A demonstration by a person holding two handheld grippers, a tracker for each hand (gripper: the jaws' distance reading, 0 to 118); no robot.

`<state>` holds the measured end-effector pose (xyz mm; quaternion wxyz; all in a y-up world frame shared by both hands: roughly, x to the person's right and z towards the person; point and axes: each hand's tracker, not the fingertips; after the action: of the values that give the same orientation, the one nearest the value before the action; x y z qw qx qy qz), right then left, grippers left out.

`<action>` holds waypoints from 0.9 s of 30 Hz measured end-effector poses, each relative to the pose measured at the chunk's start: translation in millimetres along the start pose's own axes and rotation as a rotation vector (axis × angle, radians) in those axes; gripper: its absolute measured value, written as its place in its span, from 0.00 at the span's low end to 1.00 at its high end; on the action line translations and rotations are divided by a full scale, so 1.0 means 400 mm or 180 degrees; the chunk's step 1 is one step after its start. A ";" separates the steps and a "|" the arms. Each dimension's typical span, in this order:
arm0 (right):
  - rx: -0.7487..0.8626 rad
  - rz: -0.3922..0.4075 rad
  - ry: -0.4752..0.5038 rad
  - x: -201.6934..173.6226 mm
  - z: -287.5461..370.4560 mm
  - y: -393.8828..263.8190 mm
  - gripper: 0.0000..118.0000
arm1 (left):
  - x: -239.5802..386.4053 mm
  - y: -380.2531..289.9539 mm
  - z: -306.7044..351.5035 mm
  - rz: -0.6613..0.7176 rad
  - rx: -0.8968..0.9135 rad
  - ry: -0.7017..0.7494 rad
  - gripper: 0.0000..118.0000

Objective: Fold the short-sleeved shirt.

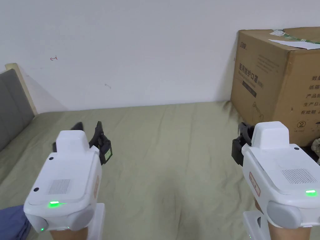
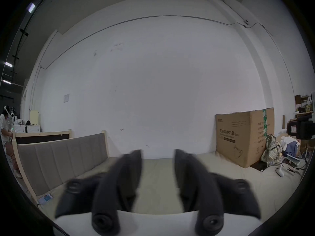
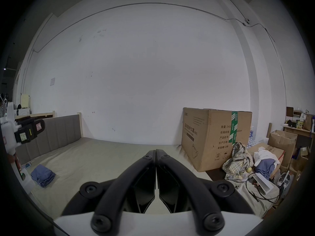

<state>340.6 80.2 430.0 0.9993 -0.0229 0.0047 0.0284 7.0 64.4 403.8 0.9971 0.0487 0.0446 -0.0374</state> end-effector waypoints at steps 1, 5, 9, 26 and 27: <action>-0.0003 -0.0010 -0.0007 0.005 0.003 -0.003 0.00 | 0.007 -0.006 0.002 0.0042 -0.0011 -0.0054 0.05; -0.0011 -0.0010 -0.0030 0.015 0.011 -0.010 0.00 | 0.034 -0.021 -0.002 0.0042 -0.0114 -0.0160 0.00; -0.0004 -0.0027 -0.0028 0.019 0.014 -0.010 0.00 | 0.038 -0.026 -0.001 0.0065 -0.0125 -0.0202 0.00; 0.0039 0.0021 -0.0014 -0.008 0.014 -0.001 0.00 | 0.008 -0.046 0.005 0.0054 -0.0214 -0.0201 0.00; 0.0039 0.0024 -0.0014 -0.008 0.014 -0.001 0.00 | 0.006 -0.045 0.005 0.0061 -0.0216 -0.0203 0.00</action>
<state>337.4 79.9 435.7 0.9993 -0.0166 0.0027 0.0322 8.3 46.1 403.9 0.9994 0.0140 0.0135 -0.0279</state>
